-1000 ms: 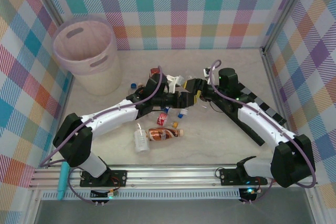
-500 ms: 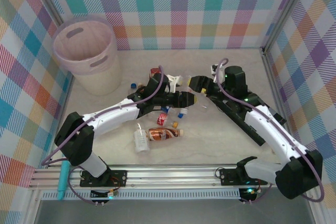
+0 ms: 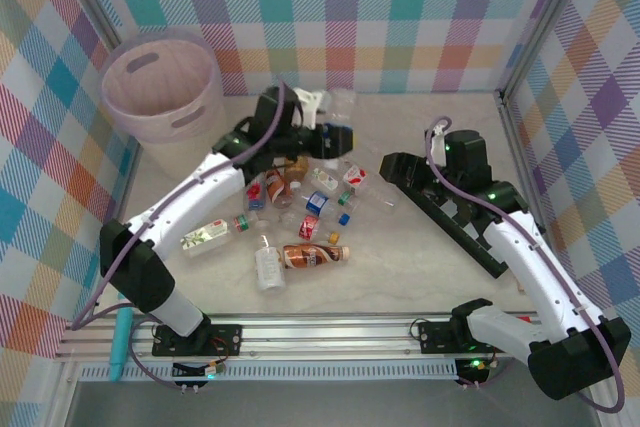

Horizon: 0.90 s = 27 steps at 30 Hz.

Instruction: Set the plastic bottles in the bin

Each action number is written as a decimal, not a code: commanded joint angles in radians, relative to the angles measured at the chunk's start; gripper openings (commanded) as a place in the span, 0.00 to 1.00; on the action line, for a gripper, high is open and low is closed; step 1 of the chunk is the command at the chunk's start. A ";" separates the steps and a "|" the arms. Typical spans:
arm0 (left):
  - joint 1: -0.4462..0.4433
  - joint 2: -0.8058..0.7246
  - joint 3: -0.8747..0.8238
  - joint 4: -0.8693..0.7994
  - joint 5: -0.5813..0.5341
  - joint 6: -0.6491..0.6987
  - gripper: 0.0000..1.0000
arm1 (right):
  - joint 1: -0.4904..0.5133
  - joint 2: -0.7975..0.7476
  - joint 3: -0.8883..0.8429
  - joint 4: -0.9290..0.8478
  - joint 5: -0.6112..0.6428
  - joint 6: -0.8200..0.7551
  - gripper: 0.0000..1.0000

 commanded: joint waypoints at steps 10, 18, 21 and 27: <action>0.328 -0.018 0.249 -0.224 -0.036 0.151 0.00 | -0.001 -0.001 -0.054 -0.136 0.000 -0.077 0.93; 0.598 0.008 0.296 -0.151 -0.030 0.056 0.00 | -0.002 0.008 -0.083 -0.132 -0.033 -0.069 0.93; 0.663 0.056 0.338 -0.144 -0.076 0.037 0.00 | -0.001 0.007 -0.092 -0.139 -0.037 -0.069 0.92; 0.707 0.293 0.656 -0.318 -0.197 0.094 0.00 | -0.002 -0.001 -0.104 -0.143 -0.033 -0.072 0.91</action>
